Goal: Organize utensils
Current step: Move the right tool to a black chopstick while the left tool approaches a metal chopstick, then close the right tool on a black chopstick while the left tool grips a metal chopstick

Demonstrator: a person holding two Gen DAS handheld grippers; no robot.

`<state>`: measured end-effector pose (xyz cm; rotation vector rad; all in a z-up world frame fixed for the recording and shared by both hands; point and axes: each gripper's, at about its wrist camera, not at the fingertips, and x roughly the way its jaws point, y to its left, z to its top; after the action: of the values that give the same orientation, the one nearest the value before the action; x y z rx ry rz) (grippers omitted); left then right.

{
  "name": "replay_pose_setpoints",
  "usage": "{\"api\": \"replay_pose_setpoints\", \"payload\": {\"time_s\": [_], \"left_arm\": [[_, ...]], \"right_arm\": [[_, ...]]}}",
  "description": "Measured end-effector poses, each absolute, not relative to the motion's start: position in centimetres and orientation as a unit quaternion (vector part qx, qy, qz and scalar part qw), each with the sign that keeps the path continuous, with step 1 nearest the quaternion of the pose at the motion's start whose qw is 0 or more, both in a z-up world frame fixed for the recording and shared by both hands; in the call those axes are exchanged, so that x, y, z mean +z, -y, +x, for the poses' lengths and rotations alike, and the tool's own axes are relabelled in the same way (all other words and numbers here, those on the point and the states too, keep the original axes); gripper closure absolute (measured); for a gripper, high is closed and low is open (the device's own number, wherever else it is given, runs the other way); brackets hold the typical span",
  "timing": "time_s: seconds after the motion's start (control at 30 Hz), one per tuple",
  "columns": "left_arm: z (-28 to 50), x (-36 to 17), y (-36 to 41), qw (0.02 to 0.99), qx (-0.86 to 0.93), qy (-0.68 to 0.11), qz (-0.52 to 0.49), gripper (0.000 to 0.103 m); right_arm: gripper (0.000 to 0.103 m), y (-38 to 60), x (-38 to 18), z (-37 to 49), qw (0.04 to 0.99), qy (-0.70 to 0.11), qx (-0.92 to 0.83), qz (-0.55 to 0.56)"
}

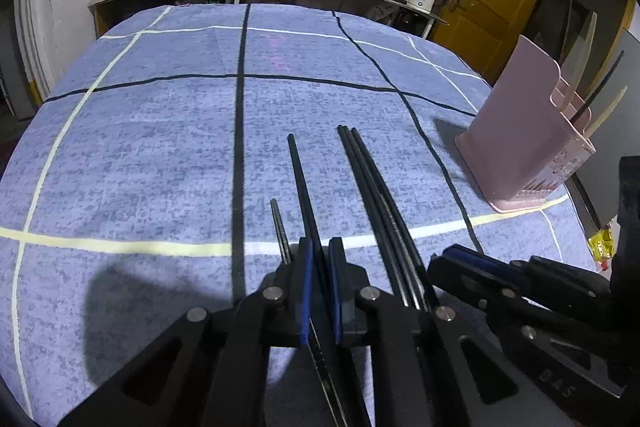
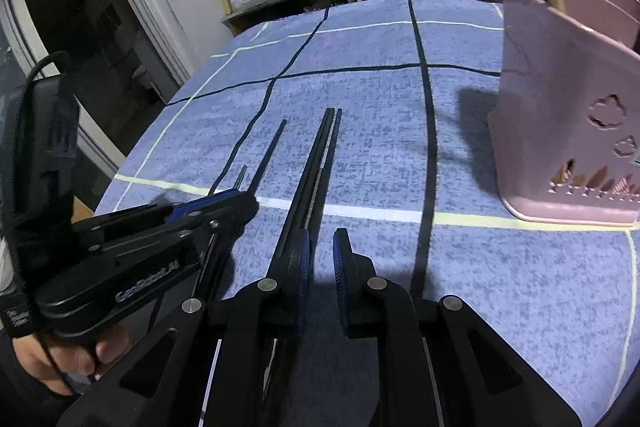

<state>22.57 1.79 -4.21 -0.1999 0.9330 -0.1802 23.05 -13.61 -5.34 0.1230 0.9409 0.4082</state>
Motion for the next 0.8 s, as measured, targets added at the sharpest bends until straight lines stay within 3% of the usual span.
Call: {"api": "replay_pose_setpoints", "payload": {"time_s": [0.8], "left_arm": [[24.7,-4.2,-2.5,0.875,-0.075,-0.465,-0.11,0.092]], "right_arm": [[0.09,12.5,-5.6,26.5,0.869,-0.467,0.159,0.033]]}}
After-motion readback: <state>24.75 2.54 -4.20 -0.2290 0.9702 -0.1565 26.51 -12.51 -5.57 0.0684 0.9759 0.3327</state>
